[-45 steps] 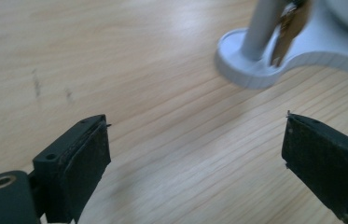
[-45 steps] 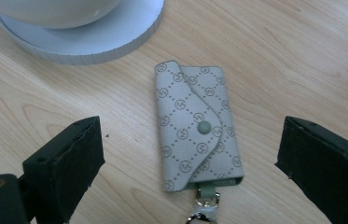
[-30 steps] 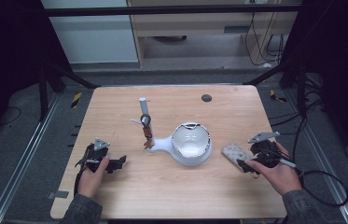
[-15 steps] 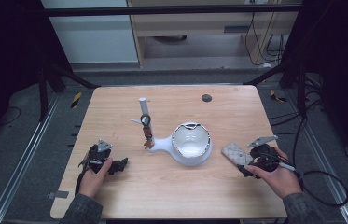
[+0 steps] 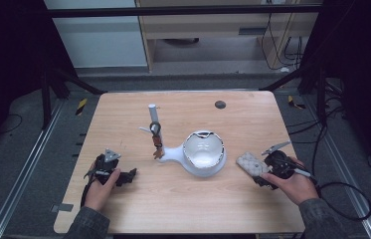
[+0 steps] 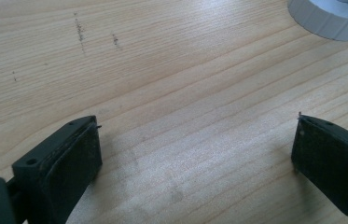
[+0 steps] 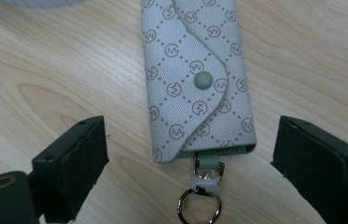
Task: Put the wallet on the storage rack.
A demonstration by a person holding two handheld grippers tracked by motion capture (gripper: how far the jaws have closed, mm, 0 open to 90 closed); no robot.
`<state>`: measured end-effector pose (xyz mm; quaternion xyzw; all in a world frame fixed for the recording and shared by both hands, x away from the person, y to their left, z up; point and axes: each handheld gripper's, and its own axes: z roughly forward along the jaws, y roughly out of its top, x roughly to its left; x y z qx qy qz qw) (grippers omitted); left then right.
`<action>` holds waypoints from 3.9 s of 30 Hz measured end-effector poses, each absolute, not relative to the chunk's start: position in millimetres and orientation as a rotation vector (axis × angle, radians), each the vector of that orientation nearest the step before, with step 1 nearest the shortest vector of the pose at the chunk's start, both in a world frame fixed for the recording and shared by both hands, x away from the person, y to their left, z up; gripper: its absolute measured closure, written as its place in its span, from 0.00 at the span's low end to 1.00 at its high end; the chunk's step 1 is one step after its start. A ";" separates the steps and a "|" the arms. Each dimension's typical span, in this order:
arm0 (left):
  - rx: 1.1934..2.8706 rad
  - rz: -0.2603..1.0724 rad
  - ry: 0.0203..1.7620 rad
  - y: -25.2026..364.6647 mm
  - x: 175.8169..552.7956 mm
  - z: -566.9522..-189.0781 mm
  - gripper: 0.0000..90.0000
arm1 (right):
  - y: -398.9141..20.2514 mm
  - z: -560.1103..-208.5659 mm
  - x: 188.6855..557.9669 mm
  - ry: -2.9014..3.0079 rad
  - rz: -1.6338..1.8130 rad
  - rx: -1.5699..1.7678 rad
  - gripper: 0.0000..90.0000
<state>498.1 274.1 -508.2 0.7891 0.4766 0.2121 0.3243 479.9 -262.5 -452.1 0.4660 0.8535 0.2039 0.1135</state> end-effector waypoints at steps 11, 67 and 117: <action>2.075 0.551 1.241 273.2 497.8 -508.2 0.01 | -261.3 -463.0 498.5 2.557 0.520 1.379 0.18; 2.078 0.548 1.234 272.0 497.4 -508.3 0.00 | -202.0 -347.8 468.3 2.589 0.356 0.818 0.35; 2.076 0.548 1.234 271.4 497.5 -508.5 0.00 | -119.2 -344.1 483.4 2.698 0.205 0.554 0.35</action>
